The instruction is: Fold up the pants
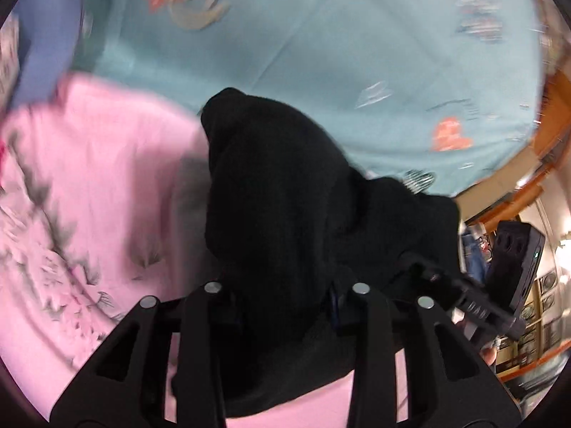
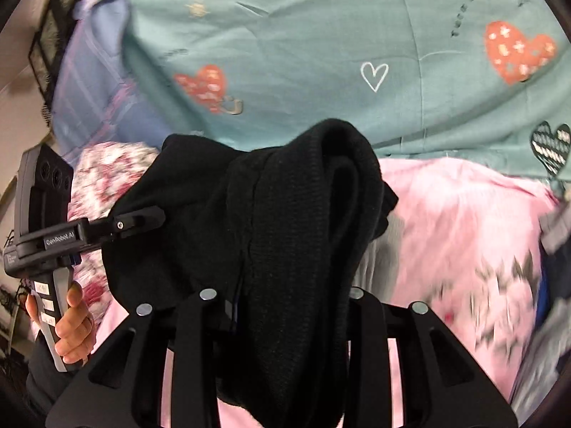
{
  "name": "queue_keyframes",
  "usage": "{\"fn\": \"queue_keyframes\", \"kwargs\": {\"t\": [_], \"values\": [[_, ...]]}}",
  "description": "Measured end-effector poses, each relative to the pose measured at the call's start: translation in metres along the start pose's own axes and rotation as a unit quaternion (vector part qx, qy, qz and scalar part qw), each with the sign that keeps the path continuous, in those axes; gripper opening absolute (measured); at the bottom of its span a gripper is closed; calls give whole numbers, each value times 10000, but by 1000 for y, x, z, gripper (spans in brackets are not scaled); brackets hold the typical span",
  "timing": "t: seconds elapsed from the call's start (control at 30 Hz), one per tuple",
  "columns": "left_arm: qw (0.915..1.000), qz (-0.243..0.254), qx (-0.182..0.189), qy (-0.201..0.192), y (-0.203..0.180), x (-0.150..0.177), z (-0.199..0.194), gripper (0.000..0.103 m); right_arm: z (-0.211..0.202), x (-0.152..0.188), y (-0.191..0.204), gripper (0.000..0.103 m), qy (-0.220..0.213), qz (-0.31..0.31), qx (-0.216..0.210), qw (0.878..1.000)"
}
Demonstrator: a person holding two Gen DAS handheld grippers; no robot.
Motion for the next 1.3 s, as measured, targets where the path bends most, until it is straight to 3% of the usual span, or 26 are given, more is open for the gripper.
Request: {"fn": "queue_keyframes", "kwargs": {"t": [0.03, 0.1, 0.17, 0.2, 0.23, 0.3, 0.37, 0.4, 0.43, 0.5, 0.63, 0.77, 0.9, 0.97, 1.1, 1.23, 1.3], "values": [[9997, -90, -100, 193, 16, 8, 18, 49, 16, -3, -10, 34, 68, 37, 2, 10000], [9996, -160, -7, 253, 34, 17, 34, 60, 52, 3, -37, 40, 319, 171, 16, 9993], [9992, -206, 242, 222, 39, 17, 33, 61, 84, 22, -68, 67, 654, 298, 276, 9970], [9992, -224, 258, 219, 39, 15, 30, 61, 92, 30, -82, 87, 671, 435, 337, 9962], [9994, -213, 186, 202, 37, 15, 25, 63, 94, 33, -90, 97, 635, 567, 341, 9958], [9999, -114, -88, 20, 28, 8, 9, 70, 96, 36, -103, 98, 685, 922, 71, 9934], [9995, -24, -163, -255, 20, 3, -16, 74, 92, 34, -107, 98, 809, 1096, 101, 9906], [9980, 95, -357, -510, 8, 3, -38, 83, 83, 28, -104, 98, 770, 1096, 167, 9908], [9956, 197, -564, -725, 0, 3, -55, 92, 71, 22, -99, 98, 648, 1040, 174, 9923], [9875, 382, -983, -1174, -21, 10, -92, 99, 34, 10, -83, 98, 249, 861, 187, 9958], [9724, 656, -1586, -1578, -58, 46, -147, 101, -41, -7, -54, 98, -466, 825, 697, 9931], [9532, 794, -1998, -2125, -85, 105, -188, 101, -91, 8, -21, 102, -740, 361, 1273, 9884], [9443, 914, -2115, -2352, -102, 155, -197, 101, -112, 67, 5, 102, -596, -94, 1620, 9849], [9448, 959, -2133, -2296, -104, 171, -191, 101, -115, 98, 6, 102, -534, 38, 1704, 9839], [9463, 1232, -2245, -1976, -102, 199, -161, 101, -125, 153, 7, 102, -844, 460, 1899, 9771], [9263, 1632, -2750, -1993, -97, 214, -137, 101, -125, 175, 0, 102, -972, 553, 2119, 9709], [9255, 1663, -2817, -1907, -92, 216, -130, 101, -122, 181, -2, 102, -940, 479, 2204, 9697]]}}
Point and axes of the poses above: each gripper's, at about its wrist camera, not at the fingertips, and z roughly the way its jaws point, y to its left, x to its underside, the point moved 4 cm from there along z, roughly the way its jaws point, and after that the axes turned 7 degrees about -y, right-handed, at the moved point
